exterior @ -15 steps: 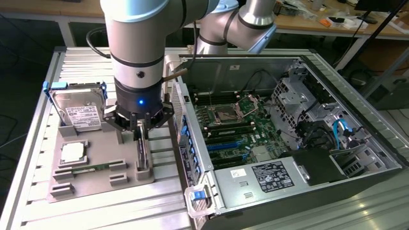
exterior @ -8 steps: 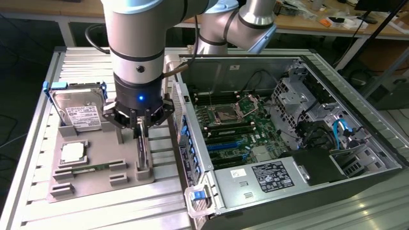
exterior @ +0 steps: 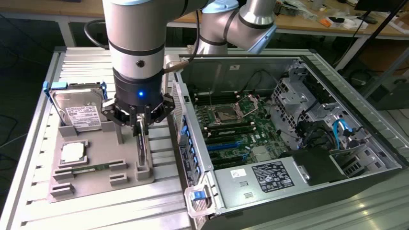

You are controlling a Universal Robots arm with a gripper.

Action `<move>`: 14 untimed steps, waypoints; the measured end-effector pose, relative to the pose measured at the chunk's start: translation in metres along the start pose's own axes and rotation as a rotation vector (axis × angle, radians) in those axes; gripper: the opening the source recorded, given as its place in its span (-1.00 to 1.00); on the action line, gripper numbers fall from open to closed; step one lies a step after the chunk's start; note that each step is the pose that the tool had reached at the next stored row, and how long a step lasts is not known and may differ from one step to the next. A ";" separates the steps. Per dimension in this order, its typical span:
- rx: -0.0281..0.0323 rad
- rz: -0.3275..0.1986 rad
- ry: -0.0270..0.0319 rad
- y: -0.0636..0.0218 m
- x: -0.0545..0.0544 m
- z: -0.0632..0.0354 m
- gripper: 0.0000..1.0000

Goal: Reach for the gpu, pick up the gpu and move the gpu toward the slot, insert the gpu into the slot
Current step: 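Pick up the gpu and move the gpu toward the slot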

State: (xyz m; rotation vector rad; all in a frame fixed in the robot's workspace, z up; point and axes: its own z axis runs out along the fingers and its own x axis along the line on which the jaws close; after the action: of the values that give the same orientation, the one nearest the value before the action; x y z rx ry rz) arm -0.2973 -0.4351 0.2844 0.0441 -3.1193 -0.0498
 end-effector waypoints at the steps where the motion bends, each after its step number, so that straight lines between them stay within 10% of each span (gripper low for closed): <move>1: 0.0001 0.000 0.0000 0.0000 0.000 -0.0010 -0.47; 14: 0.0018 0.000 0.0001 0.0004 0.000 -0.0134 -0.47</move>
State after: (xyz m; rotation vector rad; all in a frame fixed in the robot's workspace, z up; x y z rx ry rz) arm -0.2973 -0.4352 0.2978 0.0441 -3.1193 -0.0470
